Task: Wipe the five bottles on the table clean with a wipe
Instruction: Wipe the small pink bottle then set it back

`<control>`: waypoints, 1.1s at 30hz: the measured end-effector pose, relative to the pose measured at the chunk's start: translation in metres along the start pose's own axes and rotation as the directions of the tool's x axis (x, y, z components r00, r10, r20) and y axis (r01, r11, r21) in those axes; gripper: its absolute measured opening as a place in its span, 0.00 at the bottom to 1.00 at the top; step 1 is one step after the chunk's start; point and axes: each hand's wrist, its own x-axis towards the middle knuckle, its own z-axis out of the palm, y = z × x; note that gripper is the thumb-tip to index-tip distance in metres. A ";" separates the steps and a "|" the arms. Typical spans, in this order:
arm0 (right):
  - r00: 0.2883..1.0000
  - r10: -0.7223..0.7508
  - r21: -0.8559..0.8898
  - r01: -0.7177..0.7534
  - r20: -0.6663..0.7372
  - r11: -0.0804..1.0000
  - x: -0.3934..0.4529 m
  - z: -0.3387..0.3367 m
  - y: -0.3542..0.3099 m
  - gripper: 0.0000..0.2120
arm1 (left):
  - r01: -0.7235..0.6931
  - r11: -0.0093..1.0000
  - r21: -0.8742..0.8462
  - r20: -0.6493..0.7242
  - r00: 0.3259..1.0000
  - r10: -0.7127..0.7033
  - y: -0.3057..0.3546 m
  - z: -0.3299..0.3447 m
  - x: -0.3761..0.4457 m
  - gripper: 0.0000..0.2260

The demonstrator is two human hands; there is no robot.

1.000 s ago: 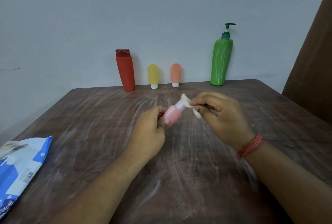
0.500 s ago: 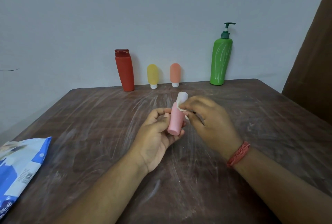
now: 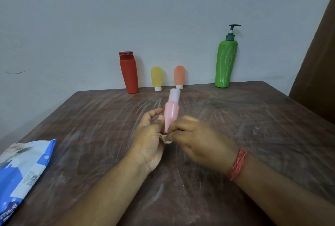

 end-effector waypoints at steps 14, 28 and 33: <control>0.763 0.627 0.642 -0.404 -0.156 0.651 0.002 0.011 -0.002 0.08 | 0.000 0.981 -0.195 0.099 0.995 0.020 0.010 0.006 -0.006 0.16; 0.614 0.655 0.894 -0.241 0.442 -0.377 0.006 0.016 -0.007 0.04 | -0.149 0.988 -0.036 0.152 0.977 0.153 0.014 -0.001 0.000 0.18; 0.476 0.827 0.954 -0.123 0.297 -0.272 0.007 0.016 -0.001 0.06 | -0.144 0.988 -0.051 0.179 0.972 0.150 0.013 0.000 -0.002 0.16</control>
